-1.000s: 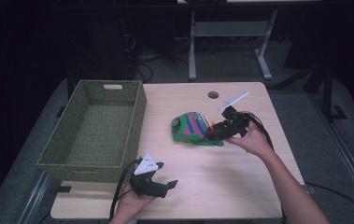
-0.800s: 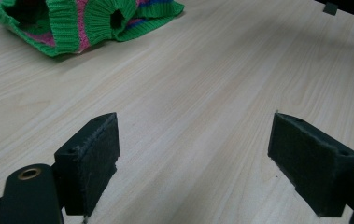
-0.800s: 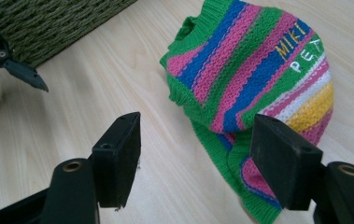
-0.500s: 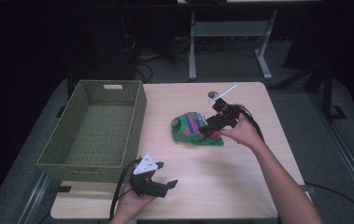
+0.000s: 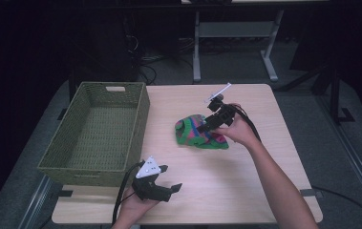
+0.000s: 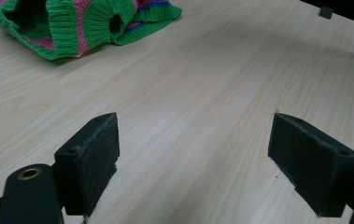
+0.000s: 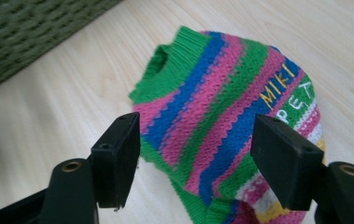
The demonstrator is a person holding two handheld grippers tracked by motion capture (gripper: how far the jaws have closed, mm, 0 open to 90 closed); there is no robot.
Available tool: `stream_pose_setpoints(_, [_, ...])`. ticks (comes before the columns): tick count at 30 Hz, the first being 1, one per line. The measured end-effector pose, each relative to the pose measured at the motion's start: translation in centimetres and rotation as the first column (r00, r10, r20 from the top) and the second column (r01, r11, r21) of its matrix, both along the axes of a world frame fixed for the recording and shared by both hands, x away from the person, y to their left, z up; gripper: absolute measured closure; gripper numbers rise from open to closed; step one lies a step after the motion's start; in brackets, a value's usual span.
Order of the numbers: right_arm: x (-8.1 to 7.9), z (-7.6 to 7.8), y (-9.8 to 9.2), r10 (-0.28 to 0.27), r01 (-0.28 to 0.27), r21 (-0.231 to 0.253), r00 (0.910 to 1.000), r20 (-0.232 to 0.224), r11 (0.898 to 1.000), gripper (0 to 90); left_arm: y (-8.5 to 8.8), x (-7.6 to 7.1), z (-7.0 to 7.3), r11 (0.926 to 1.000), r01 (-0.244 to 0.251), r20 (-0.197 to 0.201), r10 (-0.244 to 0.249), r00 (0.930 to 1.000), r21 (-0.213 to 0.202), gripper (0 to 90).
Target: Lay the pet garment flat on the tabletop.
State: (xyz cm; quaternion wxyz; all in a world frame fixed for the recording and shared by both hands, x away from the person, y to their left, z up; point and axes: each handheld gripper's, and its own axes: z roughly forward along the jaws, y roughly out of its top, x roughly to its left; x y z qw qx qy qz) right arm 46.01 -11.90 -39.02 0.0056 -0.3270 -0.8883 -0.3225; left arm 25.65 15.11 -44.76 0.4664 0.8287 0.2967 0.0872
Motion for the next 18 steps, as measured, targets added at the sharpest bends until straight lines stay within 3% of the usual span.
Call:
stream_pose_setpoints(10, [1.4, -2.6, 0.3, -0.084, 0.082, -0.088, 0.9964, -0.013, 0.993, 39.3, 0.0, -0.1, 0.0, 1.0000, 0.004, 0.008, -0.004, 1.0000, -0.002, 16.6])
stream_pose_setpoints(15, [1.5, -4.1, 1.0, -0.098, 0.093, -0.172, 0.9950, -0.019, 0.981, 43.4, 0.0, -0.1, 0.2, 1.0000, 0.005, 0.021, -0.004, 0.9998, -0.004, 16.6])
stream_pose_setpoints(18, [1.5, -4.7, 1.1, -0.111, 0.105, -0.168, 0.9935, -0.024, 0.980, 43.4, -0.1, -0.1, 0.2, 0.9999, 0.007, 0.023, -0.007, 0.9997, -0.009, 16.6])
